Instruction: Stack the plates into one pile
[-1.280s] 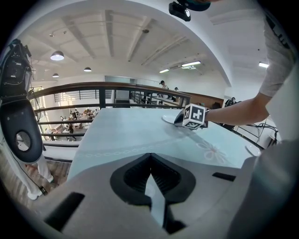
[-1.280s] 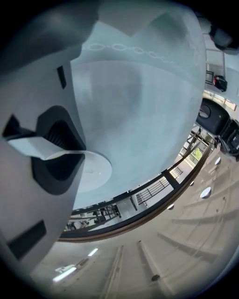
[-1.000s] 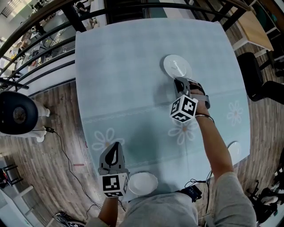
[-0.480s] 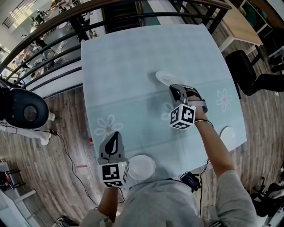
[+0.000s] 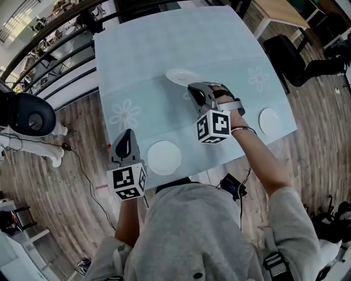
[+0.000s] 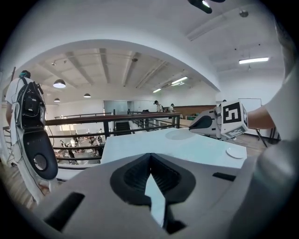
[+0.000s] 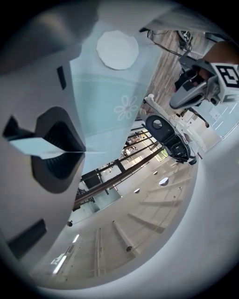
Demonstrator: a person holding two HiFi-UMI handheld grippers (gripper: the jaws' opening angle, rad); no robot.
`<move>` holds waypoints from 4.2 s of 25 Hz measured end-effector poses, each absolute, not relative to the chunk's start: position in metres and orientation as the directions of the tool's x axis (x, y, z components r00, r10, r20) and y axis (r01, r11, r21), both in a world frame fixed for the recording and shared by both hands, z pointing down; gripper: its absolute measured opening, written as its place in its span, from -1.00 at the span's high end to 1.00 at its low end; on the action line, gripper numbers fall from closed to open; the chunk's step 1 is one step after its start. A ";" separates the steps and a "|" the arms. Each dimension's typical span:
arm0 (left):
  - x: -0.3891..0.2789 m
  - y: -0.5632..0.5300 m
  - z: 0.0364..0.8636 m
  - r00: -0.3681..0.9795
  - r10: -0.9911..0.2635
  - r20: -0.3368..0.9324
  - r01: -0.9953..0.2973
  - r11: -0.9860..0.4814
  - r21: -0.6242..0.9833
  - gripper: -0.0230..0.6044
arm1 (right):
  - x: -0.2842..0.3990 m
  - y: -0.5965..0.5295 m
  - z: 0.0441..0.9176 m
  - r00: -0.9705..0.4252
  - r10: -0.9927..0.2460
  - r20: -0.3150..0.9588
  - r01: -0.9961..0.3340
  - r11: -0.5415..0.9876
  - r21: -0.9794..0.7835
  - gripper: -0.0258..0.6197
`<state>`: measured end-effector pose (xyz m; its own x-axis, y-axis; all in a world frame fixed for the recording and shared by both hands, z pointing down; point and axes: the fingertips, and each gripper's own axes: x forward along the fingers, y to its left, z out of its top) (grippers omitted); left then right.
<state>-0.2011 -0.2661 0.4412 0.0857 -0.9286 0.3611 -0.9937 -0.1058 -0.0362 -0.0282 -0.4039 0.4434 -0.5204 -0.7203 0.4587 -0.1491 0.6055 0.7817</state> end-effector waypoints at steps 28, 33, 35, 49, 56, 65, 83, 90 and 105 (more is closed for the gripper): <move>-0.254 -0.078 0.413 0.109 -0.934 0.340 -0.990 -0.133 -0.047 0.87 | -0.075 -0.154 0.484 -0.524 -0.703 0.481 -0.145 0.630 0.763 0.83; -0.264 -0.049 0.420 0.108 -0.926 0.361 -0.990 -0.135 -0.050 0.87 | -0.084 -0.135 0.522 -0.481 -0.710 0.514 -0.119 0.634 0.764 0.83; -0.267 -0.040 0.423 0.104 -0.923 0.371 -0.989 -0.134 -0.056 0.88 | -0.087 -0.132 0.537 -0.459 -0.712 0.531 -0.112 0.639 0.761 0.83; -0.300 0.006 0.428 0.072 -0.918 0.390 -0.991 -0.109 -0.074 0.87 | -0.123 -0.100 0.624 -0.378 -0.639 0.670 -0.032 0.732 0.680 0.82; -0.300 0.019 0.430 0.078 -0.921 0.382 -0.991 -0.115 -0.075 0.87 | -0.116 -0.092 0.653 -0.333 -0.574 0.748 -0.172 0.817 0.550 0.80; -0.309 0.021 0.426 0.099 -0.921 0.376 -0.989 -0.133 -0.067 0.87 | -0.107 -0.096 0.608 -0.445 -0.521 0.728 -0.483 0.824 0.295 0.48; -0.166 -0.026 0.437 0.434 -0.839 0.329 -0.892 -0.452 0.022 0.87 | 0.126 -0.040 0.497 -0.207 -0.866 0.454 -0.916 0.335 0.222 0.55; -0.107 -0.048 0.439 0.521 -0.789 0.326 -0.839 -0.543 0.028 0.87 | 0.209 -0.037 0.493 -0.061 -0.895 0.441 -0.951 0.186 0.246 0.55; 0.008 -0.112 0.428 0.488 -0.808 0.331 -0.857 -0.516 0.004 0.87 | 0.314 -0.120 0.498 -0.100 -0.884 0.457 -0.917 0.260 0.302 0.55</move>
